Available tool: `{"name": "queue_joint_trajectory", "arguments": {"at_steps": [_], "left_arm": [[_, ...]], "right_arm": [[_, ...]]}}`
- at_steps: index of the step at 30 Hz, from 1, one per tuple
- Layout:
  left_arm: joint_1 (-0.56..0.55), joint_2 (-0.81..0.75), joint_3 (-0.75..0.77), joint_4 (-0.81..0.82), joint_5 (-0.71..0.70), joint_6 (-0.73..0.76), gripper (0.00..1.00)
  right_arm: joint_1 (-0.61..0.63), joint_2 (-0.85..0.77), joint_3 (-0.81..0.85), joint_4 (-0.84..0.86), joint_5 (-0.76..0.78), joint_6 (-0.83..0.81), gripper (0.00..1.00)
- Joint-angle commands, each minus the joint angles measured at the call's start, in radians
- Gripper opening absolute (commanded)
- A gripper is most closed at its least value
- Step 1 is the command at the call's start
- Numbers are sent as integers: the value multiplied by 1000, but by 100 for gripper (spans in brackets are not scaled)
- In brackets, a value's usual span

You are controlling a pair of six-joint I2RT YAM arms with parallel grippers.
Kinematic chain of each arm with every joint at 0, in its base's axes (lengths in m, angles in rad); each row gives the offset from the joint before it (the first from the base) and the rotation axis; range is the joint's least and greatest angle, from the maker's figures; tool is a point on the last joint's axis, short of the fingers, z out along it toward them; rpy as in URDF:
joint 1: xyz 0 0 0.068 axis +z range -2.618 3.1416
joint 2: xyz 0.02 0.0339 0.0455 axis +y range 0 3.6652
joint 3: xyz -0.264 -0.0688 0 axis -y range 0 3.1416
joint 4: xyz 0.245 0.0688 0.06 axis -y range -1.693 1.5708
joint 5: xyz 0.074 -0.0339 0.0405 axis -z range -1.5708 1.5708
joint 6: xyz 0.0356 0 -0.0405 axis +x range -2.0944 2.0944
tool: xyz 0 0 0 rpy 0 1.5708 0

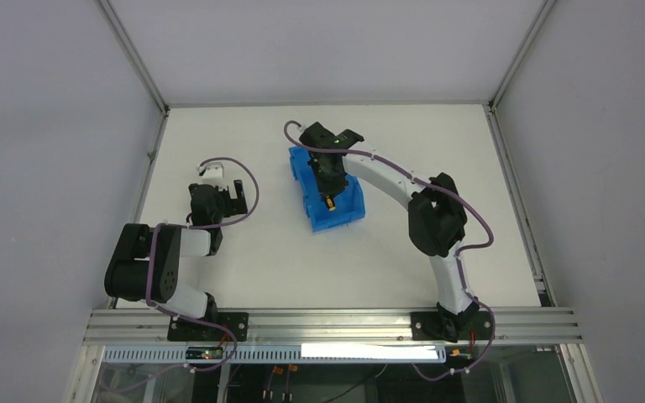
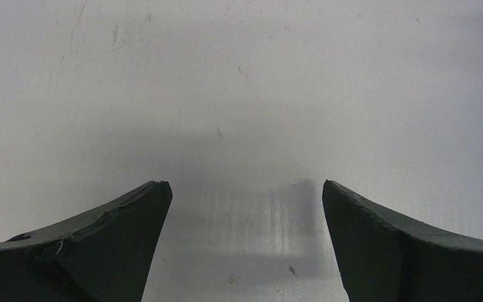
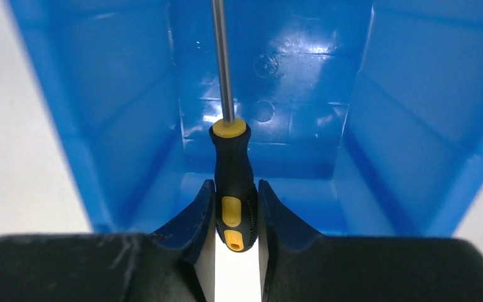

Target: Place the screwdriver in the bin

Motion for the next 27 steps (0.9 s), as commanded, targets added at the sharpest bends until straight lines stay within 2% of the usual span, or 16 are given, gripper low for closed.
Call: {"name": "queue_joint_trajectory", "arguments": {"at_steps": [1,6,9,13,18,24,27], "left_arm": [[14,2,22,41,20,-5,100],[13,2,22,41,21,-5,100],[14,2,22,41,22,-5,100],[14,2,22,41,21,-4,100],[14,2,22,41,20,-4,100],[14,2,22,41,21,-4,100],[13,2,22,41,20,-4,100]], "right_arm": [[0,4,-57,128,27,40,0],[-1,89,-64,142,31,32,0],[-1,115,-37,123,38,24,11],[-1,99,-11,101,58,12,34],[-1,26,46,48,95,-17,53],[-1,-106,112,-10,154,-62,56],[-2,-196,105,-10,179,-91,62]]}}
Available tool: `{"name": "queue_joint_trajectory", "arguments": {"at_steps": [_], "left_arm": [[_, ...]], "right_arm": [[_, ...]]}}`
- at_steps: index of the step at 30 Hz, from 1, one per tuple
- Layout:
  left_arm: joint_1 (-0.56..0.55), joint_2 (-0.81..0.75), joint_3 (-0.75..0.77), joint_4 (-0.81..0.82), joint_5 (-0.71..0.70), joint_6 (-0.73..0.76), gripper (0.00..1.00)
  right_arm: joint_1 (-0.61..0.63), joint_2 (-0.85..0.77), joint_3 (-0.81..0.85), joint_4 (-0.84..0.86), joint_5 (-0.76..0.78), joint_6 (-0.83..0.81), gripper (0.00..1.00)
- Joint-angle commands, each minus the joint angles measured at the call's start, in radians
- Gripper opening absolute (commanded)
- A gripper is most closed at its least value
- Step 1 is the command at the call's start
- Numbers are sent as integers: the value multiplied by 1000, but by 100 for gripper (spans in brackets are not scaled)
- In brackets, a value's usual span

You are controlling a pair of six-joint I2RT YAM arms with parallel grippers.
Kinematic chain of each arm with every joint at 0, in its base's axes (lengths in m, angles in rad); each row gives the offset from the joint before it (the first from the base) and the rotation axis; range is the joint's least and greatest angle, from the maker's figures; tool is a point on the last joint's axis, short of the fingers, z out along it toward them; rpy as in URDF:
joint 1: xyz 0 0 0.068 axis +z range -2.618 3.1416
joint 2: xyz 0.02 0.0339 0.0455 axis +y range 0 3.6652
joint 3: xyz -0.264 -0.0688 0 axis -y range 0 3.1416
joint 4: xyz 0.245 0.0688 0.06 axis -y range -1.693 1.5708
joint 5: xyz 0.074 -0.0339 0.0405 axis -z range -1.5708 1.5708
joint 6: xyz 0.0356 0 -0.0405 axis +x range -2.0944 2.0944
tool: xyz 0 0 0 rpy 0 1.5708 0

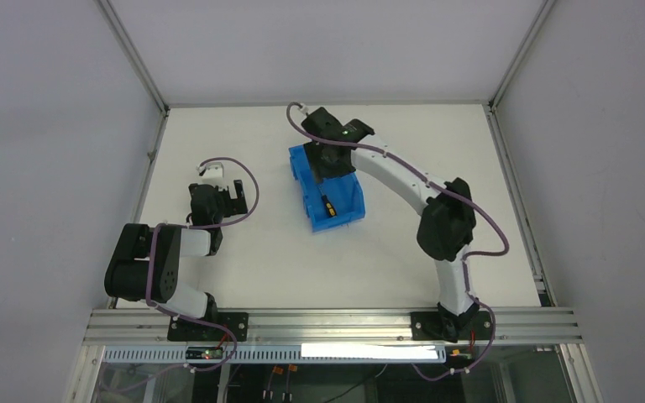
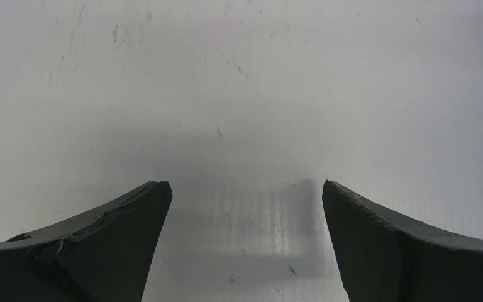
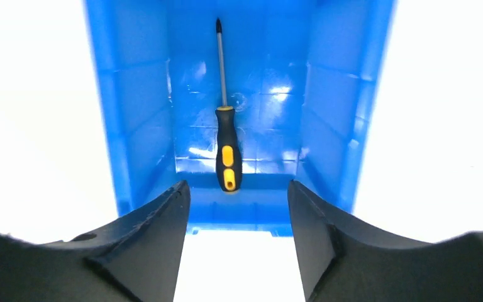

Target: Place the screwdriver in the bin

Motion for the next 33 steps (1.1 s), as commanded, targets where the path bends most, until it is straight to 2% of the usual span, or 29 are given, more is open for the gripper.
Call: {"name": "queue_joint_trajectory", "arguments": {"at_steps": [1,2,4,5,9,12,13,16,19,23,26,33], "left_arm": [[13,2,22,41,21,-4,100],[14,2,22,41,21,-4,100],[13,2,22,41,20,-4,100],[13,2,22,41,21,-4,100],[14,2,22,41,21,-4,100],[14,2,23,41,21,-5,100],[14,2,22,41,20,-5,100],[14,1,22,41,21,-5,100],[14,2,22,41,21,-5,100],[13,2,22,41,21,-4,100],[14,2,22,41,20,-4,100],[14,1,22,41,21,-4,100]], "right_arm": [[-5,-218,40,-15,72,-64,66],[-10,-255,17,1,74,-74,72],[-32,-335,-56,47,89,-93,96],[-50,-377,-107,92,98,-99,99],[-156,-581,-382,259,90,-108,99],[-256,-742,-616,476,73,-130,99],[-299,-791,-741,556,75,-143,99],[-370,-909,-987,766,140,-154,99],[-422,-981,-1166,935,151,-151,99],[-438,-1003,-1301,1058,232,-98,99],[-438,-982,-1339,1079,307,-54,99],[-439,-955,-1368,1130,303,-64,99]]}}
